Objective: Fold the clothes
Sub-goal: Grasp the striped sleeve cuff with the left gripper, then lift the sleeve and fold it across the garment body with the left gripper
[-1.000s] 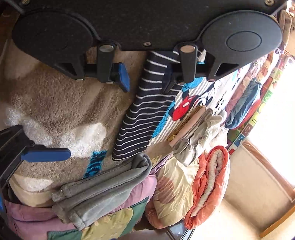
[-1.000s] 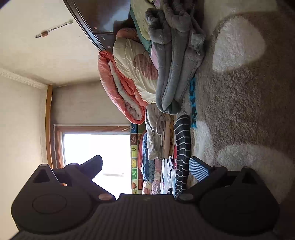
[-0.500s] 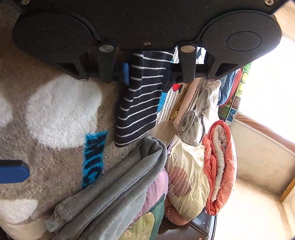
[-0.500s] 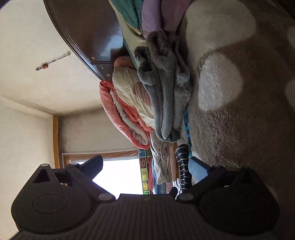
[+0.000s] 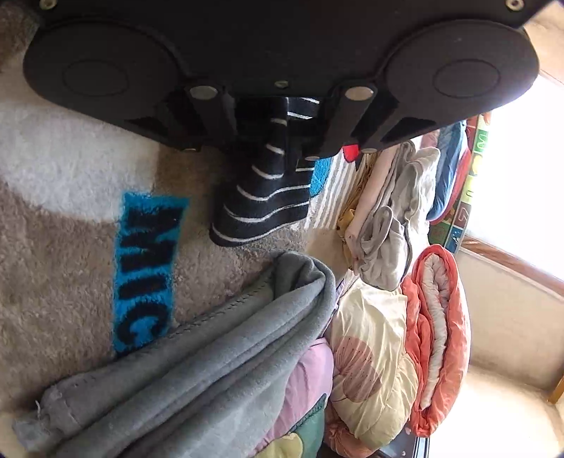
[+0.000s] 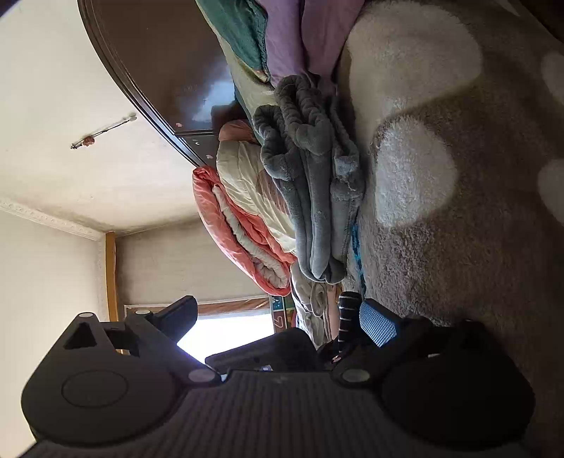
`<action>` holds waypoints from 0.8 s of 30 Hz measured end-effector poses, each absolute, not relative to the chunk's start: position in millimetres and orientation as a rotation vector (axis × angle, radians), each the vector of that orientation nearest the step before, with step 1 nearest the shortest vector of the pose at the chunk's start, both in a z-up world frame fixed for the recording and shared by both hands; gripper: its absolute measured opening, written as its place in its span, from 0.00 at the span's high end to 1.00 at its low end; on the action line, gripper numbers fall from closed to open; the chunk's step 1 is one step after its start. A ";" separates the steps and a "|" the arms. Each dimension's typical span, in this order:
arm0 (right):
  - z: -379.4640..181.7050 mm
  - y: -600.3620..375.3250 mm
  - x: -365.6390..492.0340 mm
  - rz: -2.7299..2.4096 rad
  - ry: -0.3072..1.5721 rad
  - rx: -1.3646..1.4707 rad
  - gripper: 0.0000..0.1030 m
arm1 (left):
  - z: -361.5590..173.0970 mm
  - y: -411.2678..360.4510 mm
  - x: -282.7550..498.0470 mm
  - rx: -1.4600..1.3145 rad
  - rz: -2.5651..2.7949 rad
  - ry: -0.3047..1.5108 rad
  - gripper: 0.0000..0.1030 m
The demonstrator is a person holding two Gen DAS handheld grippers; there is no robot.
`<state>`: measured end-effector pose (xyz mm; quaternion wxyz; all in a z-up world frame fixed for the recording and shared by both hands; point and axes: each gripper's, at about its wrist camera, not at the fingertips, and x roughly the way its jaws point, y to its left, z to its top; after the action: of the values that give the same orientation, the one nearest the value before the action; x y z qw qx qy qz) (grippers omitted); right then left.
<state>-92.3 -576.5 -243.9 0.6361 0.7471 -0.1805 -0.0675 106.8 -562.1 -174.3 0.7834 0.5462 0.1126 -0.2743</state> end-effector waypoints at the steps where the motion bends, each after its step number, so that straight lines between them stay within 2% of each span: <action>1: -243.4 -576.7 -92.6 -0.155 -0.413 1.703 0.05 | -168.3 -559.3 108.3 1.144 -0.603 0.264 0.98; 9: -230.4 -574.5 -89.7 -0.146 -0.355 1.614 0.03 | -71.0 -496.7 136.8 0.663 -0.723 0.414 0.98; 15: -203.7 -553.1 -55.9 0.030 -0.153 1.475 0.03 | 9.2 -404.3 160.5 0.322 -0.743 0.426 0.99; 22: -145.1 -474.1 -8.9 0.210 0.106 1.048 0.03 | 62.2 -303.4 179.5 0.129 -0.640 0.399 0.99; 24: -130.5 -442.7 -0.1 0.235 0.180 0.892 0.07 | 72.7 -275.7 181.2 0.090 -0.615 0.386 0.99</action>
<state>-0.1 -442.7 -130.5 0.8915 0.4299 0.0868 0.1134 181.2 -275.7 72.7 0.9338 0.0440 0.1887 -0.3008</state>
